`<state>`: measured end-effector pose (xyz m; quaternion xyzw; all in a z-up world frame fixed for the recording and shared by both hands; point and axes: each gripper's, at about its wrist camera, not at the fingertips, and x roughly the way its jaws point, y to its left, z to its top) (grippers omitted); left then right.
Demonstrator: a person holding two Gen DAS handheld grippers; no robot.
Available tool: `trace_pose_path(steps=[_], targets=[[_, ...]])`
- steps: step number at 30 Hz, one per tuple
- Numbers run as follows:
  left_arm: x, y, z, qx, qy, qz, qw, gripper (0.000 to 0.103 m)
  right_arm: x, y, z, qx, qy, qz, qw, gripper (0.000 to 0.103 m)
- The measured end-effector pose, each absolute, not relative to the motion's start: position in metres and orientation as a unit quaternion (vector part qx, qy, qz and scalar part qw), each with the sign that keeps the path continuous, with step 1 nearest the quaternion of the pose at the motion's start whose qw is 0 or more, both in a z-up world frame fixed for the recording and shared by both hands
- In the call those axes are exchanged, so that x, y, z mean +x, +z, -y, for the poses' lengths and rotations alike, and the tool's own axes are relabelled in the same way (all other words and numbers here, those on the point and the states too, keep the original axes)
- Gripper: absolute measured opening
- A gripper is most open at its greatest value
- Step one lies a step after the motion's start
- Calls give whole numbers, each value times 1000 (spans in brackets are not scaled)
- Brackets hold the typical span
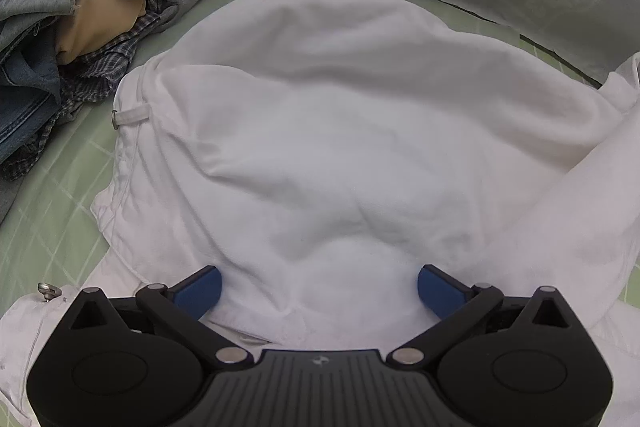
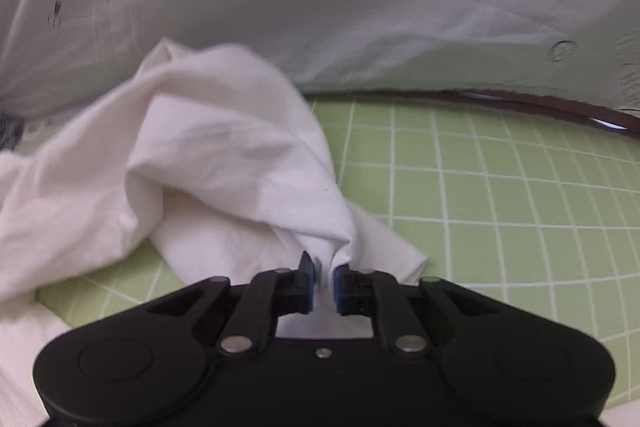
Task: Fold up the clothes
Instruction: 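Grasp the shirt fabric with the right gripper, then lift the gripped fabric with the right gripper and pull it across the mat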
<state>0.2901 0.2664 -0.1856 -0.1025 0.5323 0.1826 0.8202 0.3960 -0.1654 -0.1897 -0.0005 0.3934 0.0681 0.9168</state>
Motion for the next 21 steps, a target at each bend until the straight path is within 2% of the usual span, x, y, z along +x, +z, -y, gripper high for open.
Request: trace_pose_path(steps=[7, 9, 11, 14, 16, 18, 21], targets=[[289, -187, -268, -100, 172, -527, 826, 103, 340, -72, 181, -89, -66, -205, 972, 6], [289, -187, -267, -100, 178, -525, 826, 103, 323, -61, 176, -107, -94, -180, 973, 6], [289, -187, -267, -103, 184, -522, 827, 103, 315, -73, 176, -116, -105, -202, 967, 7], [290, -186, -267, -103, 185, -523, 826, 103, 314, -130, 178, -154, -91, -337, 924, 9], [289, -186, -267, -102, 183, -522, 827, 103, 304, -159, 185, -110, -67, -416, 900, 11], [287, -186, -267, -101, 183, -520, 828, 103, 288, -165, 197, -26, -56, -436, 898, 18], [288, -187, -268, -103, 187, -518, 828, 103, 272, -155, 216, 42, -65, -419, 905, 25]])
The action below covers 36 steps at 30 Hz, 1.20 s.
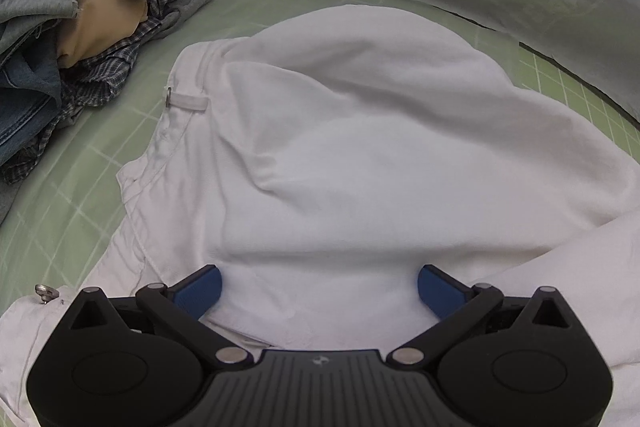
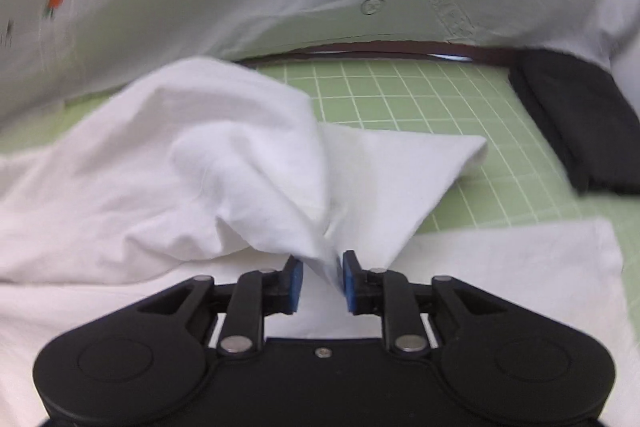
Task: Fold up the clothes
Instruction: 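Lift the gripped fabric with the right gripper and pull it across the mat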
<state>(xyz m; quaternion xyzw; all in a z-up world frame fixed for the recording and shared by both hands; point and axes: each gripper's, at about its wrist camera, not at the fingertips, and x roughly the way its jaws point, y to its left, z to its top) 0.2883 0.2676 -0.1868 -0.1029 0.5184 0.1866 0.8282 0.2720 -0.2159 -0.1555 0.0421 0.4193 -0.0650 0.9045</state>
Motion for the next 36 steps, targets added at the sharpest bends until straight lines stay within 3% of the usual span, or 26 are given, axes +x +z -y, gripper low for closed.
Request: trace_pose_path(steps=[6, 8, 13, 17, 25, 33, 35, 36], targets=[[289, -187, -267, -105, 191, -519, 826, 103, 270, -122, 252, 122, -113, -340, 926, 56], [288, -187, -267, -105, 191, -517, 828, 103, 277, -124, 268, 169, -129, -332, 919, 61], [287, -187, -266, -104, 191, -516, 829, 103, 279, -129, 298, 300, -157, -292, 895, 61], [286, -188, -265, -104, 192, -513, 831, 103, 265, -122, 324, 325, -249, -249, 878, 64], [289, -187, -263, -107, 197, -513, 828, 103, 279, -143, 338, 371, -211, -279, 861, 68], [291, -186, -264, -109, 196, -519, 825, 103, 351, -181, 342, 413, -170, -312, 838, 68], [291, -186, -264, -109, 196, -518, 825, 103, 367, -189, 347, 429, -172, -324, 826, 61], [290, -186, -264, -108, 196, -517, 826, 103, 372, -192, 349, 438, -172, -331, 818, 49]])
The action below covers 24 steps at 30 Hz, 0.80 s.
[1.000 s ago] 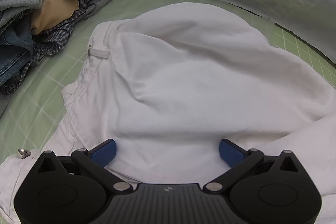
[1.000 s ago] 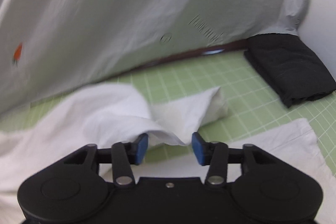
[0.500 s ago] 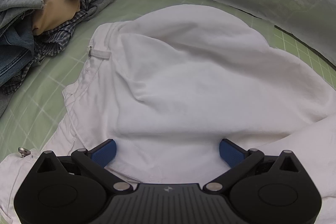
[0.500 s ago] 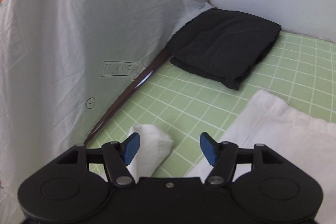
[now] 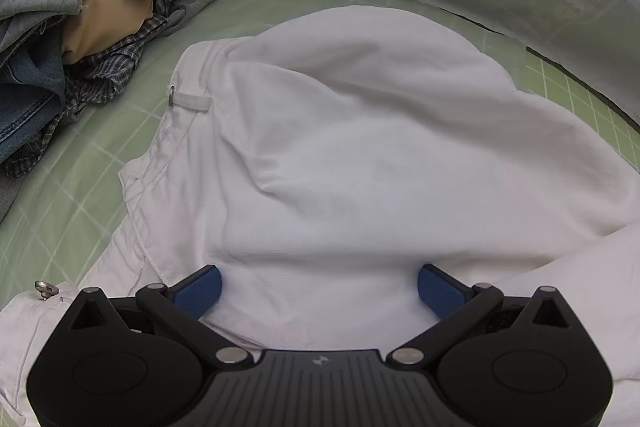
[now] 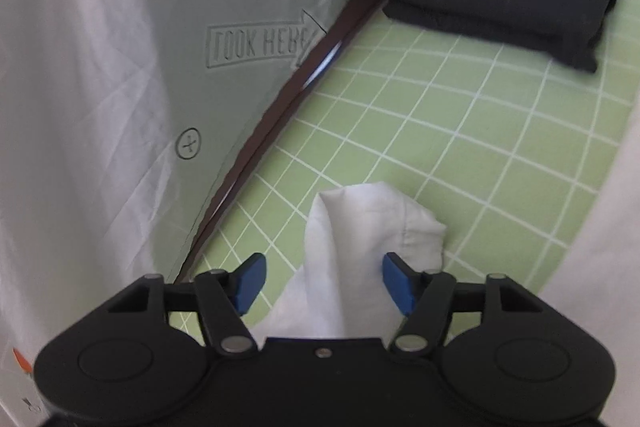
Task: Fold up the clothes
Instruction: 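Lift the gripped fabric with the right gripper and pull it across the mat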
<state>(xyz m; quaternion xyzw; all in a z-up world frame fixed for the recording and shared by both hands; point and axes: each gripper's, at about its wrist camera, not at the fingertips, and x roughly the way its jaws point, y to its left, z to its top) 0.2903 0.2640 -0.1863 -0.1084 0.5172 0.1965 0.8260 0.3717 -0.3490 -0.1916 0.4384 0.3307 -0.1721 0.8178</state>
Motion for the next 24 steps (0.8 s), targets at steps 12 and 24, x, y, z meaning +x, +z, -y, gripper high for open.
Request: trace_pose_path(steps=[12, 24], targets=[[289, -187, -263, -107, 197, -511, 830, 103, 294, -13, 340, 287, -86, -55, 952, 4], [291, -186, -264, -109, 198, -516, 826, 103, 198, -166, 356, 194, -345, -410, 822, 16]])
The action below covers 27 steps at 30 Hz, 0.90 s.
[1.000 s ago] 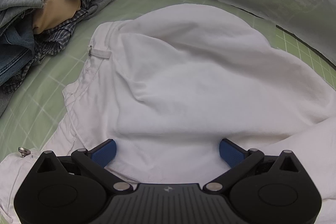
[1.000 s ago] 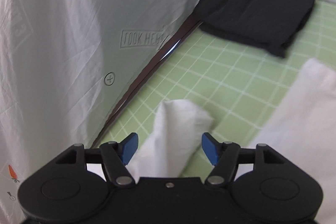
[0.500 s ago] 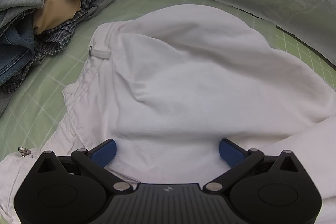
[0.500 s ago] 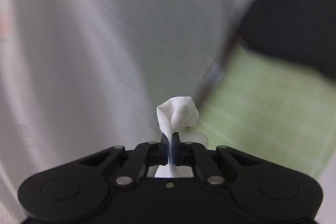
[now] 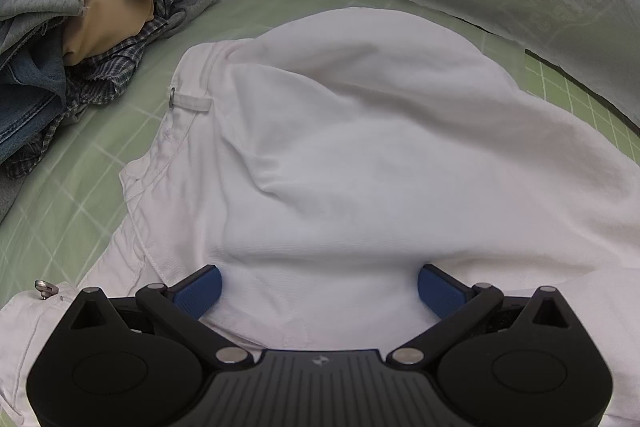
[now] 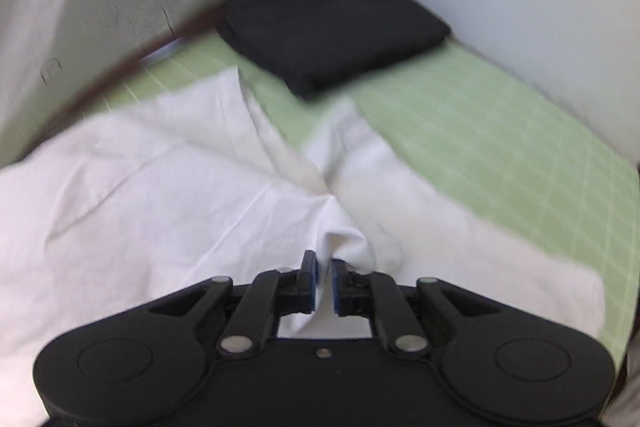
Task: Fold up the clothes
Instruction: 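Lift the gripped fabric with the right gripper and pull it across the mat, then open the right gripper to lay the fabric flat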
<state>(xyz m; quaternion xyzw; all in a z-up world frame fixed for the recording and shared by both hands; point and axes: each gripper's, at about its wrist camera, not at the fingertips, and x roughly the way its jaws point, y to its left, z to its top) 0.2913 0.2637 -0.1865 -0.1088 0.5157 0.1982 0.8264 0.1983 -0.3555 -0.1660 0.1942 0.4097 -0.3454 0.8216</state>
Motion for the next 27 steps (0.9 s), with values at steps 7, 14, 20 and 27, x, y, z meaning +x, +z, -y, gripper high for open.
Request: trace_pose_path(steps=[7, 14, 20, 27], targets=[[299, -176, -271, -135, 189, -532, 814, 103, 227, -140, 360, 150, -339, -358, 857, 72], [310, -126, -291, -175, 193, -456, 851, 103, 273, -137, 365, 112, -302, -343, 883, 102], [363, -121, -311, -174, 190, -442, 859, 103, 306, -141, 363, 101, -286, -349, 887, 102], [412, -125, -303, -106, 139, -441, 880, 103, 367, -143, 381, 80, -243, -345, 903, 102]])
